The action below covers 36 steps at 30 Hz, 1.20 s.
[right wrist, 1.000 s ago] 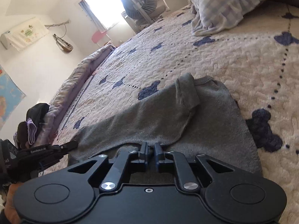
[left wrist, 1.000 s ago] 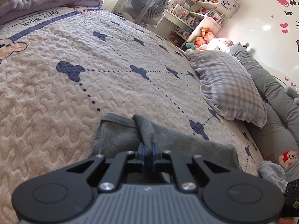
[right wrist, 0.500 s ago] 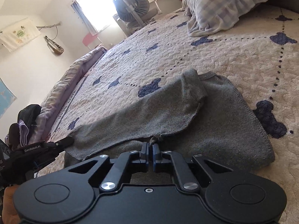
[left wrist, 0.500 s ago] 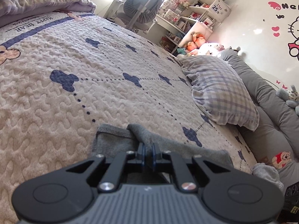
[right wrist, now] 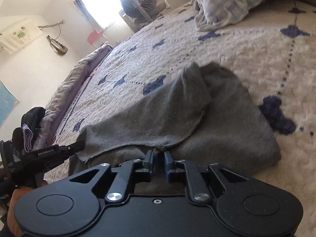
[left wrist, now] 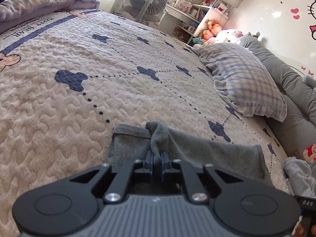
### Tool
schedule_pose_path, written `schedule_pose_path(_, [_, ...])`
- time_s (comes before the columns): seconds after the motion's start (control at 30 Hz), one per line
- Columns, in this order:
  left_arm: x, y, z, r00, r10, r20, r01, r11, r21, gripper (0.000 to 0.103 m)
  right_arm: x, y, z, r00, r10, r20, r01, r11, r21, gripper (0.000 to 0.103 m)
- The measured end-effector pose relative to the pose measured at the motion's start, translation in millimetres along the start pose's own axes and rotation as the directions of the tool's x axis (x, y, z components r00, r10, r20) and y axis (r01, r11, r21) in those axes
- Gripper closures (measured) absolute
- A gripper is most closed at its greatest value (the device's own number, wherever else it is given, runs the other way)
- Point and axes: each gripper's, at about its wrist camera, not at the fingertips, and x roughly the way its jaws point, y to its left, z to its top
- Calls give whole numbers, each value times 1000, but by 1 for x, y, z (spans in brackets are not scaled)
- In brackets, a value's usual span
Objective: Fold clothes
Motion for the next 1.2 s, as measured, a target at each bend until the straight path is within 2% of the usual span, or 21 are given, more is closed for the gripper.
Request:
schedule_pose_path(0.03, [0,0,0,1000,2,0,-2,1000,5,95,-6,-2,6,1000,-7,24,7,1000,-12,71])
schedule_pose_path(0.17, [1,-1,-1,1000,10,2,-10,1000,16,95,-17,-32,39,993,-47,108,40,997,61,70])
schedule_pose_path(0.27, [3,-2,-1,1000,15,4,-15,1000,25,95,2,-43,57,993,-78,91,75,996,39,70])
schedule_pose_path(0.3, [2,-2,-1,1000,15,4,-16,1000,26,95,10,-43,58,994,-78,71,77,997,15,77])
schedule_pose_path(0.33, [2,-1,-1,1000,15,5,-15,1000,25,95,17,-42,58,995,-83,53,83,996,-10,98])
schedule_pose_path(0.37, [2,-1,-1,1000,15,6,-15,1000,25,95,21,-40,56,994,-103,46,105,994,-38,100])
schedule_pose_path(0.5, [3,-3,-1,1000,22,11,-22,999,40,95,2,-30,39,989,-105,105,113,991,-75,100])
schedule_pose_path(0.7, [3,-3,-1,1000,22,13,-23,999,36,95,11,-34,39,988,-132,79,138,987,-84,100])
schedule_pose_path(0.87, [0,-4,1,999,31,15,-32,999,30,95,28,-26,38,975,-211,63,220,953,-208,100])
schedule_pose_path(1.03, [-1,-5,0,999,32,10,-32,999,26,95,12,-30,38,986,-162,43,167,974,-152,100])
schedule_pose_path(1.13, [-1,-4,0,1000,27,-4,-27,1000,13,94,14,-33,37,978,-204,32,207,959,-192,100])
schedule_pose_path(1.2, [-3,-3,1,1000,15,-22,-15,1000,0,89,13,-34,38,978,-207,26,208,958,-199,100])
